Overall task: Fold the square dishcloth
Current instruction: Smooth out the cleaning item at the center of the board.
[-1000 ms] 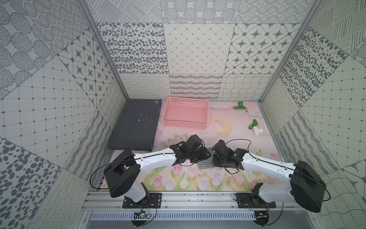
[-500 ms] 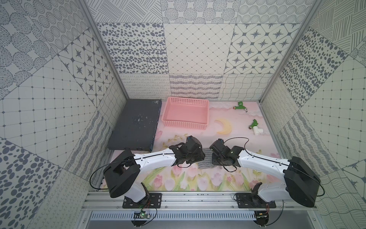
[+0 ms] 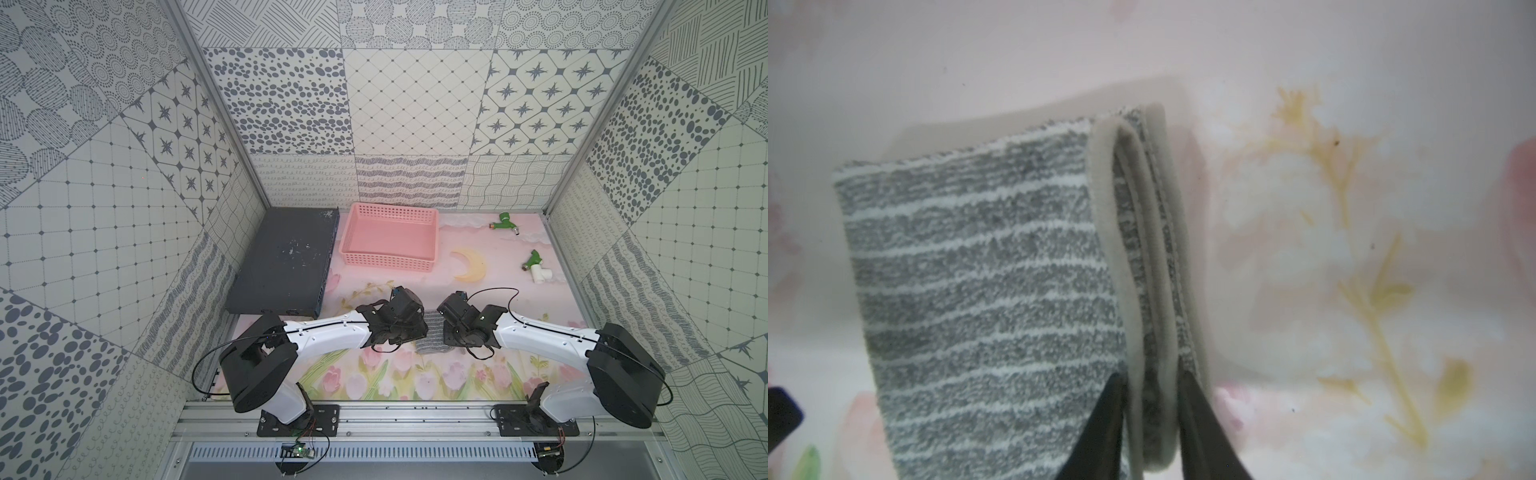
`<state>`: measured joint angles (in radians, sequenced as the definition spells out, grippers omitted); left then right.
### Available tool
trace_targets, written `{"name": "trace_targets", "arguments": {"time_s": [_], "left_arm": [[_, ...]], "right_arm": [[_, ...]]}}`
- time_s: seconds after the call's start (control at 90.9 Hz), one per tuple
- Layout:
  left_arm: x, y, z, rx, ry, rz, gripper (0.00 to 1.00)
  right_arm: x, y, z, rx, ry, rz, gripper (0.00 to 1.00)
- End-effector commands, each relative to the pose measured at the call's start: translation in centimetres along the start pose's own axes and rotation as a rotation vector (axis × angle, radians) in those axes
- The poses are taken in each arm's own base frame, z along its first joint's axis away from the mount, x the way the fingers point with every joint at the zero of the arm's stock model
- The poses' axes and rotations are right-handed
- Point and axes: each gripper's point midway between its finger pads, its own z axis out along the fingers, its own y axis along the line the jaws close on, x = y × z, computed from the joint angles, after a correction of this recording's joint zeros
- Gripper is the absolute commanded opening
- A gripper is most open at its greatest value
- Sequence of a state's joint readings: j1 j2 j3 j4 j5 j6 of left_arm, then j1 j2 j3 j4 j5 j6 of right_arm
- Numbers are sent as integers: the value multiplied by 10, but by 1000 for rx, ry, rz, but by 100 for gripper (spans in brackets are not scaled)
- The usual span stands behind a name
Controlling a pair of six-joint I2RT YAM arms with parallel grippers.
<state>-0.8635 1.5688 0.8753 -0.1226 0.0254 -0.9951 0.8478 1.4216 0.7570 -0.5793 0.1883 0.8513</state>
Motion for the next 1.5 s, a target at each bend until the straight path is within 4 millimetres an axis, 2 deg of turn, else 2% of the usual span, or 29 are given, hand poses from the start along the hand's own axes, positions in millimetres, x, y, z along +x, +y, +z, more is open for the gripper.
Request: {"name": "trace_targets", "arguments": {"time_s": [0.0, 0.055, 0.143, 0.429, 0.671, 0.957, 1.133, 1.298, 1.485], "left_arm": [[-2, 1, 2, -4, 2, 30, 51], [0, -2, 2, 11, 8, 44, 51], [0, -8, 2, 30, 13, 59, 49], [5, -31, 8, 85, 48, 106, 40], [6, -38, 21, 104, 71, 101, 39], [9, -37, 33, 95, 94, 99, 39], [14, -31, 44, 84, 120, 85, 39], [19, -29, 56, 90, 142, 74, 39], [21, -28, 61, 105, 153, 75, 43]], "right_arm": [[-7, 5, 0, -8, -26, -1, 10], [-10, 5, -2, -13, -31, -1, 4], [-15, 8, -7, -31, -43, -2, 2], [-27, 12, -20, -73, -78, 7, 2], [-30, 4, -25, -71, -93, 23, 4], [-21, -14, -13, -31, -55, 46, 9], [-14, -19, -8, -16, -36, 53, 11], [-10, -32, 2, 46, -31, 52, 13], [-9, -39, 8, 78, -20, 49, 18]]}}
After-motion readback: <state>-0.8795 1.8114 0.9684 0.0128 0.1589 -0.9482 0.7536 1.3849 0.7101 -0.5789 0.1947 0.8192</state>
